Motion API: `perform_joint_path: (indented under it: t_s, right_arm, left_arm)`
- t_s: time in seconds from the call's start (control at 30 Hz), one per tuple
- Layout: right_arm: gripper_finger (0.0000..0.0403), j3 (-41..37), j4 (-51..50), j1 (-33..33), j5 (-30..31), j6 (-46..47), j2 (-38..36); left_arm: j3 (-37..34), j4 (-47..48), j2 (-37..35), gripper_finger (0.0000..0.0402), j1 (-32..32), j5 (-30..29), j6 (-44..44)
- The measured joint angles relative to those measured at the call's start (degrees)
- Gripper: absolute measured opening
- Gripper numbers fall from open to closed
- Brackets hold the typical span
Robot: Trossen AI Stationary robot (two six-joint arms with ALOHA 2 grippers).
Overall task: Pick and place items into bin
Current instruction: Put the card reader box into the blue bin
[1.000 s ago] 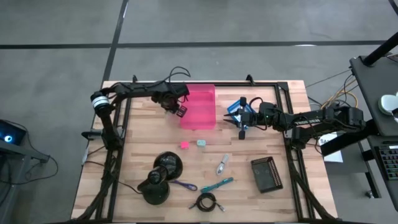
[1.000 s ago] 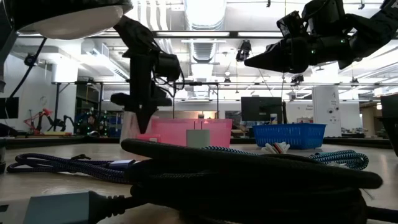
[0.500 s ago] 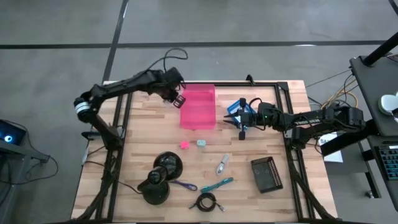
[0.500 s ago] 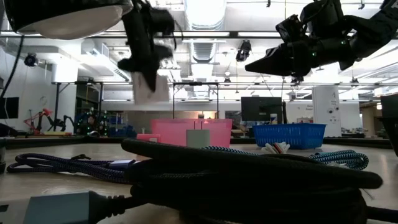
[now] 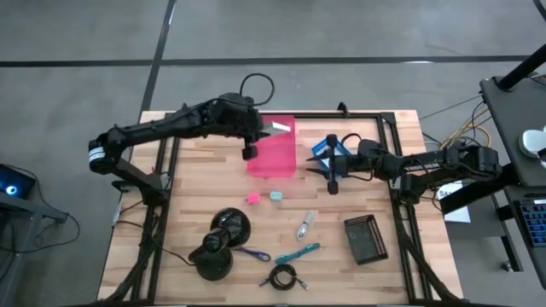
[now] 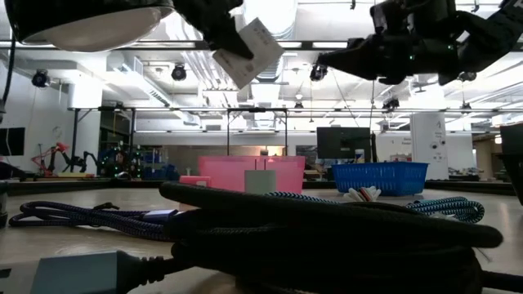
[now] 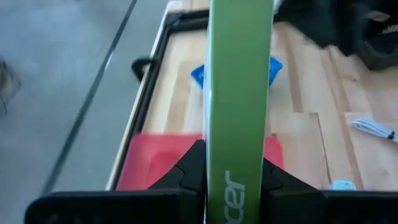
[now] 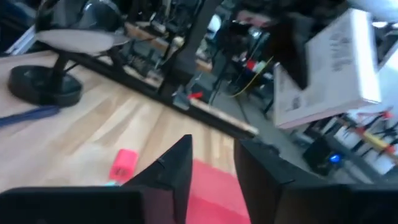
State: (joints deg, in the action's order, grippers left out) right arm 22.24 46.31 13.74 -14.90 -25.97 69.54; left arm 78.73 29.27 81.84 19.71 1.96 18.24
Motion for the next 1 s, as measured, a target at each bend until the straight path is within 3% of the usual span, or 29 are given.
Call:
perform_joint_path:
  t_s: [0.3, 0.47, 0.7, 0.87, 1.0]
  right_arm:
    - [0.0224, 2.8, 3.3, 0.0, 7.9, -1.2, 0.1]
    - [0.0261, 8.3, -3.4, 0.0, 8.9, -1.2, 1.3]
    - [0.0278, 20.3, -25.3, 0.3, 9.2, 0.5, 4.7]
    - [0.0275, 27.2, -32.0, 0.4, 14.9, 3.2, 6.9]
    - [0.0272, 31.0, -35.7, 0.6, 15.1, 0.4, 9.1]
  left_arm:
    - [-0.3, -1.5, 3.1, 0.0038, -2.2, -0.5, 3.6]
    - [-0.2, -3.2, 5.3, 0.0038, -2.4, -0.5, 5.0]
    - [-0.3, -2.6, 5.8, 0.0038, -2.9, -0.6, 6.6]
    - [-0.3, -2.7, 5.4, 0.0038, -3.4, -0.8, 6.7]
    - [-0.3, -2.7, 5.4, 0.0038, -3.5, -0.8, 7.4]
